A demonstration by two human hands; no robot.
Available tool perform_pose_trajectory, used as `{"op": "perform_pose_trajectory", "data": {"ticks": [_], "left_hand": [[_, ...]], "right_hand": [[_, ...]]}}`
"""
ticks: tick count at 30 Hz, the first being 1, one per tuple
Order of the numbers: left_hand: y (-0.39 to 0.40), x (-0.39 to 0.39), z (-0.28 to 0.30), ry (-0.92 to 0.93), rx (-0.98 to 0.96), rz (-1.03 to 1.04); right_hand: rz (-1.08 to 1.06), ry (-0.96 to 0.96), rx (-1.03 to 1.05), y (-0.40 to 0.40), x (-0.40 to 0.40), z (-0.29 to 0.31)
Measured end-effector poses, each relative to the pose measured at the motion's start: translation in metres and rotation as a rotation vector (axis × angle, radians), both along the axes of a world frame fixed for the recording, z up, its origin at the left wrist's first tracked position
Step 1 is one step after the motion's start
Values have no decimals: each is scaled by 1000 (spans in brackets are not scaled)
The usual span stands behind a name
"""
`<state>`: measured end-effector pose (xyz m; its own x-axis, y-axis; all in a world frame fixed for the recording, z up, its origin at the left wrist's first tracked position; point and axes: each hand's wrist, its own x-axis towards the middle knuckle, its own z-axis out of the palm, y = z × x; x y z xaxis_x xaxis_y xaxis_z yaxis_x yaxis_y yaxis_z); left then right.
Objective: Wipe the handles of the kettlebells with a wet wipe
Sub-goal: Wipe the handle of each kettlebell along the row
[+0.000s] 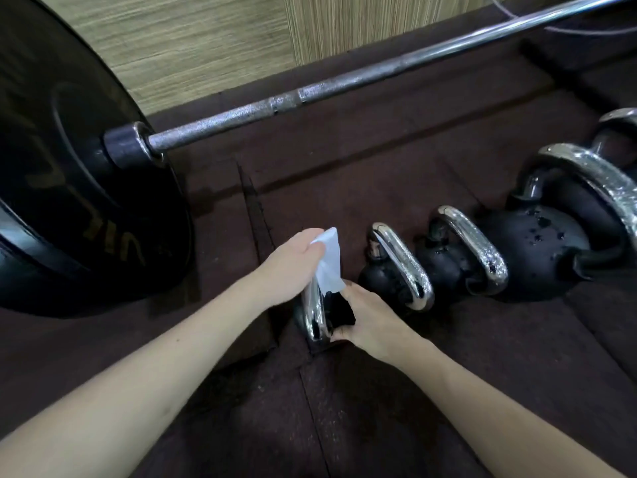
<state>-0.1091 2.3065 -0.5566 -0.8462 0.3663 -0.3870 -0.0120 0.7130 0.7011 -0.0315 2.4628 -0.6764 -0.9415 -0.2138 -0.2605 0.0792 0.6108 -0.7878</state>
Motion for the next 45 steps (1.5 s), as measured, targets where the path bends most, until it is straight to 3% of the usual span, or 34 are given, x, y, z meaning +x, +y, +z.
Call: {"op": "perform_pose_trajectory", "data": {"ticks": [2, 5, 8, 11, 14, 17, 22, 25, 29, 34, 38, 41, 45], "left_hand": [[-5, 19, 1, 101, -3, -105], [-28, 70, -7, 452, -69, -413], [-53, 110, -31, 777, -340, -754], [-68, 115, -44, 863, -449, -875], [-59, 95, -34, 810, -324, -765], [-38, 61, -19, 597, -146, -468], [-10, 4, -5, 154, 4, -81], [-4, -3, 6, 132, 77, -29], [14, -7, 32, 197, 172, -11], [54, -7, 47, 289, 244, -170], [73, 0, 7, 409, -112, -577], [80, -4, -6, 463, -218, -590], [85, -9, -4, 432, -161, -518]], "right_hand": [[-11, 2, 55, 2, 0, -6], [-4, 60, 93, 4, 4, -10], [-1, 46, 70, 1, 4, -5], [-1, 49, 65, 0, 1, -4], [-7, 68, 7, 1, 4, -5], [-98, 29, -121, 3, 11, -2], [-77, 21, 14, 7, 28, 9], [-182, 62, 15, 29, 57, 11], [-383, 279, 147, 62, 84, 5], [-512, 331, 36, 79, 72, 2], [-411, 172, -37, 79, 59, 4], [-409, 166, -117, 80, 58, -1], [-421, 181, -109, 86, 54, -2]]}}
